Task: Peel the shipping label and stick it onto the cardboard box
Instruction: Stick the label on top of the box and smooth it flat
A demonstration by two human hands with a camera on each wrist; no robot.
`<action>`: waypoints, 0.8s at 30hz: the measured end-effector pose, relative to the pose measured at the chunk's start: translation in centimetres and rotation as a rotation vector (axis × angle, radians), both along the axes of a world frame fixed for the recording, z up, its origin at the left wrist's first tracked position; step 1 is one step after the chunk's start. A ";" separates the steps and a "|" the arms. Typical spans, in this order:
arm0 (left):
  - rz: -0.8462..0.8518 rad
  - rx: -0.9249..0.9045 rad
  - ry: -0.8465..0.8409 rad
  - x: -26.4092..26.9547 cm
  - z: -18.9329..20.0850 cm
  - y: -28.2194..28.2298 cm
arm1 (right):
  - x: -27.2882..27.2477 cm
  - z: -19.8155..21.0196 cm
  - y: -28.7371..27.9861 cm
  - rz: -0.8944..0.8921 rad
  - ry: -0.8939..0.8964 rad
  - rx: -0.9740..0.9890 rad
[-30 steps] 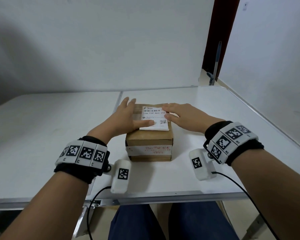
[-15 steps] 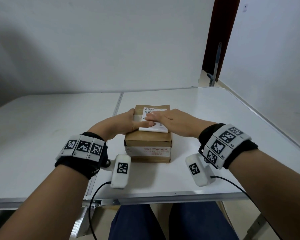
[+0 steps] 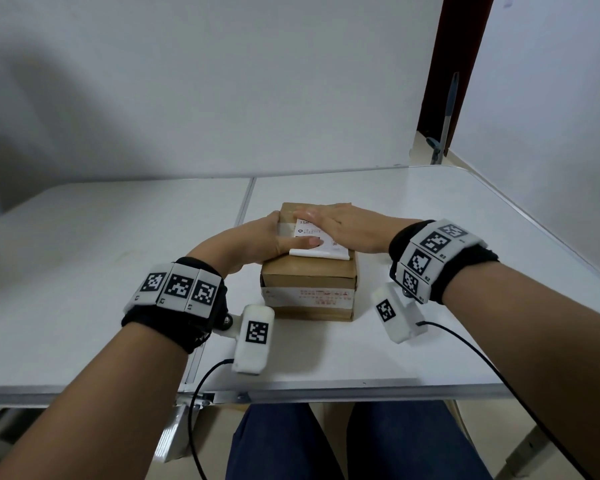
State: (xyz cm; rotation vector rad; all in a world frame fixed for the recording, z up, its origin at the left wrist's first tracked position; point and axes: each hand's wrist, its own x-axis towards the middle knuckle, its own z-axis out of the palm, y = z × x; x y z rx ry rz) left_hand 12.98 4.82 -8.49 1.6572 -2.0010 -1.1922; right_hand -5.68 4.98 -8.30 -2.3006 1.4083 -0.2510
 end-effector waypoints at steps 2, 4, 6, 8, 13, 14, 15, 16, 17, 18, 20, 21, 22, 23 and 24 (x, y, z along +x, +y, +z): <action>0.001 0.009 0.017 0.0 -0.1 0.1 | 0.0 -0.2 -0.2 0.005 0.024 -0.020; -0.012 -0.001 0.060 -0.1 -0.2 0.2 | -0.1 -0.3 -0.3 0.021 0.051 -0.049; -0.024 -0.014 0.100 -0.1 -0.1 0.6 | -0.2 -0.1 -0.2 0.035 0.062 -0.067; -0.042 0.003 0.111 0.0 0.0 0.8 | -0.4 0.0 0.0 0.036 0.092 -0.087; -0.023 0.015 0.106 0.0 0.2 0.9 | -1.0 -0.1 0.1 0.002 0.169 -0.117; -0.021 0.018 0.112 0.0 0.2 0.9 | -1.0 -0.2 0.0 0.004 0.172 -0.123; -0.011 0.020 0.115 0.0 0.3 0.9 | -1.0 -0.4 -0.2 0.003 0.172 -0.127; -0.002 0.019 0.113 -0.1 0.4 1.0 | -1.0 -0.5 -0.3 -0.004 0.171 -0.133; 0.003 0.009 0.109 -0.1 0.4 1.0 | -1.0 -0.6 -0.3 -0.012 0.170 -0.140; 0.010 0.005 0.106 -0.2 0.4 1.1 | -1.1 -0.7 -0.2 -0.021 0.166 -0.146; 0.016 0.002 0.109 -0.3 0.5 1.2 | -1.5 -0.7 0.1 -0.037 0.148 -0.144; 0.019 0.004 0.114 -0.4 0.5 1.3 | -1.8 -0.8 0.3 -0.044 0.142 -0.141; 0.024 0.002 0.116 -0.4 0.6 1.5 | -2.1 -0.8 0.5 -0.051 0.141 -0.140; 0.029 -0.003 0.117 -0.5 0.7 1.6 | -2.4 -0.9 0.6 -0.058 0.142 -0.141; 0.031 -0.006 0.120 -0.5 0.8 1.7 | -2.8 -1.0 0.8 -0.063 0.141 -0.143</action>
